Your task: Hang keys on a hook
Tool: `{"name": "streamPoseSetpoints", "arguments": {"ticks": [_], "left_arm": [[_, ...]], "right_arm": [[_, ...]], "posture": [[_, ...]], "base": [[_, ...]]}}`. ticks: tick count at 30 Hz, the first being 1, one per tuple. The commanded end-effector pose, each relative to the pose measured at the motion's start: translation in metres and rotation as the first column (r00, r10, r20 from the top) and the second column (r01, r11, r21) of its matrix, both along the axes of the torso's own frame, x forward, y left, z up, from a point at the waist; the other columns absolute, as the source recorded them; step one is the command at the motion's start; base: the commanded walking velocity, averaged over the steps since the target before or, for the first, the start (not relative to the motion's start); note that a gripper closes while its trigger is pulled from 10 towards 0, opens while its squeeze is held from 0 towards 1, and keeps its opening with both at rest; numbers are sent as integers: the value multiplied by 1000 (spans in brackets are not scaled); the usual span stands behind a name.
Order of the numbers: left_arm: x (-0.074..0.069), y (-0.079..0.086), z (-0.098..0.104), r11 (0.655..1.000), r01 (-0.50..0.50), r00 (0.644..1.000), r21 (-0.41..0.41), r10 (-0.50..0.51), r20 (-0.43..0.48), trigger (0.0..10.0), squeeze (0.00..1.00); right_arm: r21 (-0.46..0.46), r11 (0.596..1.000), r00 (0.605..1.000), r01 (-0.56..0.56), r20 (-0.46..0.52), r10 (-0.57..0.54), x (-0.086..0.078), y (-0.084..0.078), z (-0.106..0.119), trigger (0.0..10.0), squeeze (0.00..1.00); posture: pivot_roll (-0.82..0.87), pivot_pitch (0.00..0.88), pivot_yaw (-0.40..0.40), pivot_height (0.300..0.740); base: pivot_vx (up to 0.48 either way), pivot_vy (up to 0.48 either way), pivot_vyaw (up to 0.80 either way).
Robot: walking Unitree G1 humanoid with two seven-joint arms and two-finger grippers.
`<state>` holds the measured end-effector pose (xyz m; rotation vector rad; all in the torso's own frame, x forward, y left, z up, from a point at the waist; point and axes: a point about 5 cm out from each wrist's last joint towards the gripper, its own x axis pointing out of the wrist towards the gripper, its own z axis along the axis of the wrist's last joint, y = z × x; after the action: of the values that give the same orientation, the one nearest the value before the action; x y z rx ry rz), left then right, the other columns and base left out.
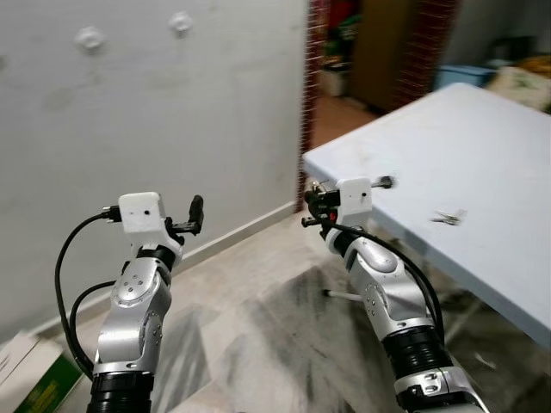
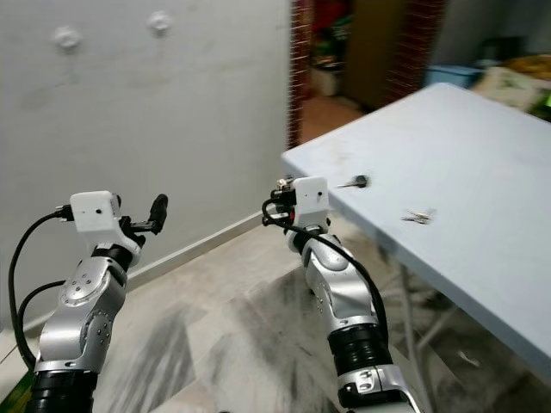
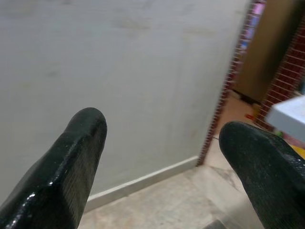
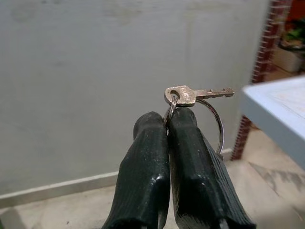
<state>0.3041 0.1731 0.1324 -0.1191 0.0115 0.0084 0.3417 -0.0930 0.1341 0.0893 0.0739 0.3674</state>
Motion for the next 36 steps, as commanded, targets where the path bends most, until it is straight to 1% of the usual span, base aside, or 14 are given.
{"name": "streamPoseSetpoints", "arguments": {"ticks": [1,5,11,17,26,36], "left_arm": [[0,3,3,1000,-17,1000,18,17,5,10000,0],[0,4,2,1000,-14,1000,27,14,-2,10000,0],[0,9,3,999,-13,1000,38,13,-4,10000,0],[-1,12,7,999,3,1000,40,-3,10,10000,0],[-3,10,4,999,19,1000,44,-19,-5,10000,0],[-5,7,2,999,26,1000,35,-25,-12,10000,0]], "right_arm": [[7,1000,1000,-7,13,7,0,2,5,10000,0],[21,1000,1000,-6,10,6,-1,4,4,10000,0],[27,1000,1000,-1,9,1,-3,5,4,10000,0],[27,1000,1000,-5,8,5,-4,7,3,10000,0],[24,1000,1000,-7,4,7,-7,7,1,10000,0],[12,999,999,-40,8,40,-11,11,-1,10000,0]], "posture": [[71,0,7,740],[74,0,14,740],[86,0,21,740],[89,0,29,740],[88,0,33,740],[87,0,27,740]], "base": [[0,0,800],[0,0,616],[0,0,0],[348,0,0],[371,0,0],[416,0,0]]}}
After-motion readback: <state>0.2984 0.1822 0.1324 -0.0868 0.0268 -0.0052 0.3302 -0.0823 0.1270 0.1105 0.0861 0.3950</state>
